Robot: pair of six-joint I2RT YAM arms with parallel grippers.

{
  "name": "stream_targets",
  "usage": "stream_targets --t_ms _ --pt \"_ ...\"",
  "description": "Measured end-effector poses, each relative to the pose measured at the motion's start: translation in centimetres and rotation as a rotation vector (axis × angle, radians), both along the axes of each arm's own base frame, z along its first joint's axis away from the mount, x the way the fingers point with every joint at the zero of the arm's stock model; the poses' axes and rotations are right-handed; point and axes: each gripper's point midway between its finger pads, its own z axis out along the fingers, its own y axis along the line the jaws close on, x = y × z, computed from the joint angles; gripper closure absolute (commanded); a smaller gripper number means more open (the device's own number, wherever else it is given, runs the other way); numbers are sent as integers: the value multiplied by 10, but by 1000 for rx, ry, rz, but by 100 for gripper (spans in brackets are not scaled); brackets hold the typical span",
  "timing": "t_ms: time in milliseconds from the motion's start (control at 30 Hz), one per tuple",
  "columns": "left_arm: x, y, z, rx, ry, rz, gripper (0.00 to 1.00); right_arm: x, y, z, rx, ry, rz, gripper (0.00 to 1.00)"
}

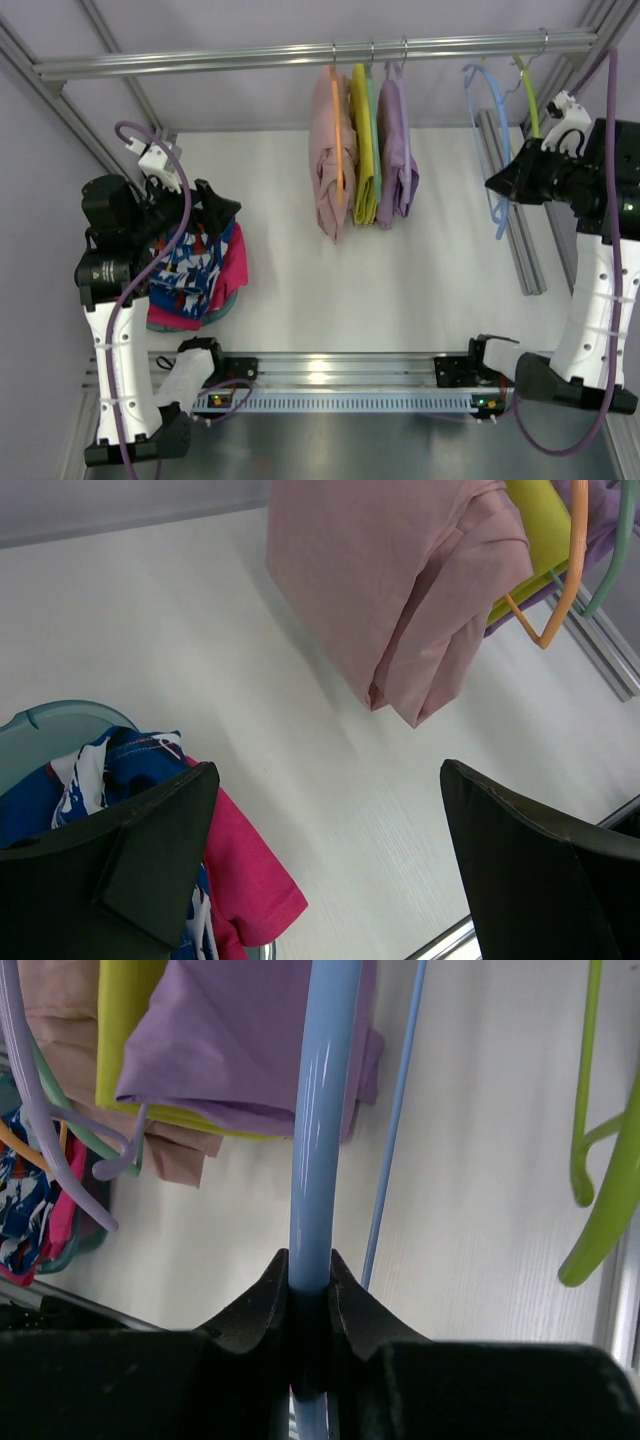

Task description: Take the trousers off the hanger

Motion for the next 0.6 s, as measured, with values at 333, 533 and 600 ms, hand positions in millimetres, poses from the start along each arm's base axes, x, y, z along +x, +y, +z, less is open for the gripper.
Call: stream_targets --t_ms 333,533,600 --pt "-5 2 -9 16 6 10 2 54 -8 30 -34 -54 50 100" --pt "-3 5 -10 25 5 24 2 80 -13 22 -32 -24 55 100" --pt "-3 5 -10 26 6 26 2 88 -16 20 -28 -14 54 100"
